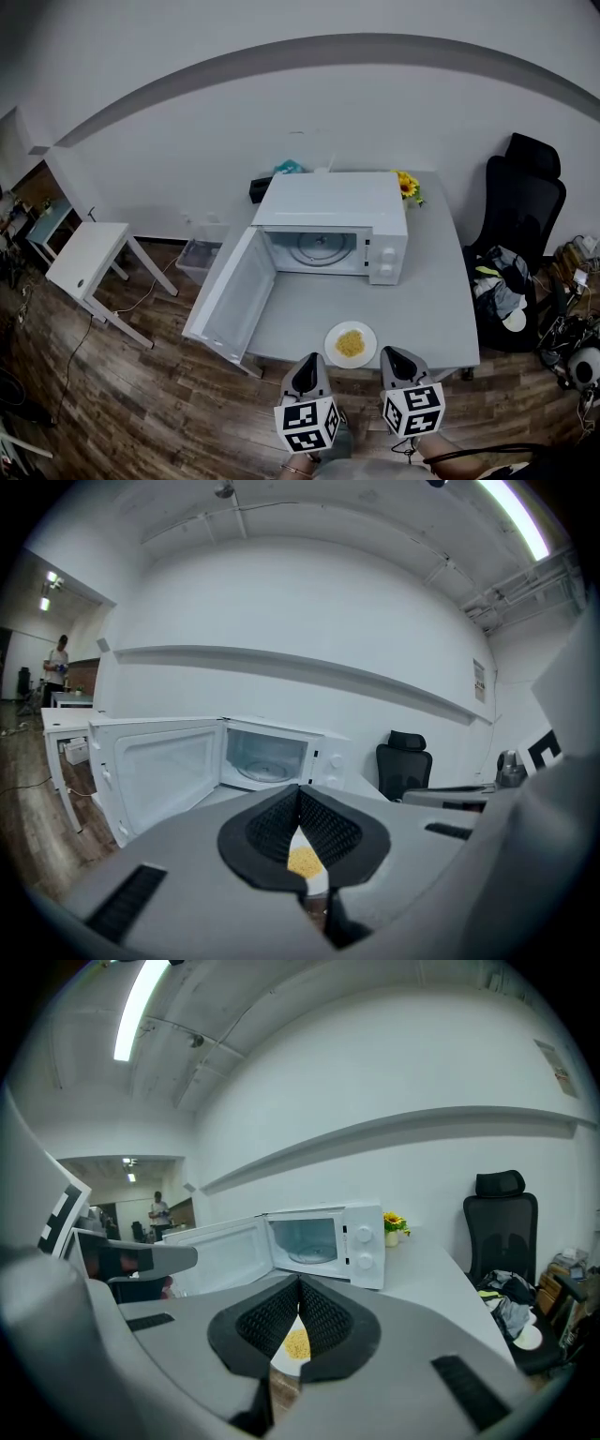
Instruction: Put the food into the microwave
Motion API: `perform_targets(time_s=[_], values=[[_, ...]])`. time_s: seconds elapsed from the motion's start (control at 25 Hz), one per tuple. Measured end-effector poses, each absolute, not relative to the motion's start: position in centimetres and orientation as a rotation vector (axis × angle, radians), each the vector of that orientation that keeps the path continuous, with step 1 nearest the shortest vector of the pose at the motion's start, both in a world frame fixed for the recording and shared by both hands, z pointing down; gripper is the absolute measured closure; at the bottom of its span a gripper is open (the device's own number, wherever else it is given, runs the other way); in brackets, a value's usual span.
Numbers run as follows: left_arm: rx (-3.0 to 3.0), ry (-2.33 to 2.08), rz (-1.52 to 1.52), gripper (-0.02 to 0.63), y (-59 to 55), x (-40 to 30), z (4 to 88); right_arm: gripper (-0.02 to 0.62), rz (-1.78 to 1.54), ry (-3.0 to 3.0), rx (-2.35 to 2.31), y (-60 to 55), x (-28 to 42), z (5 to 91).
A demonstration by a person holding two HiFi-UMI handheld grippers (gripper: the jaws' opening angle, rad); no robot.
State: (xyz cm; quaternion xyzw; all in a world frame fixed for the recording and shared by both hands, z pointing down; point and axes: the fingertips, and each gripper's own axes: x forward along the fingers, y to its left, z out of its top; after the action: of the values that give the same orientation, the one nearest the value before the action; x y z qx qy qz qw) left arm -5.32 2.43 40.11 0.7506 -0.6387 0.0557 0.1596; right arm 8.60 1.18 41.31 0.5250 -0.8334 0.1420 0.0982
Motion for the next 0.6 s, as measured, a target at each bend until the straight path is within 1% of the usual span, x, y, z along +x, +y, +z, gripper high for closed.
perform_targets(time_s=[0.6], values=[[2.187,-1.755,0.148,0.604,-6.4,-6.9,39.9,0.58,0.412,-2.432,1.616,-7.2,6.6,40.5]])
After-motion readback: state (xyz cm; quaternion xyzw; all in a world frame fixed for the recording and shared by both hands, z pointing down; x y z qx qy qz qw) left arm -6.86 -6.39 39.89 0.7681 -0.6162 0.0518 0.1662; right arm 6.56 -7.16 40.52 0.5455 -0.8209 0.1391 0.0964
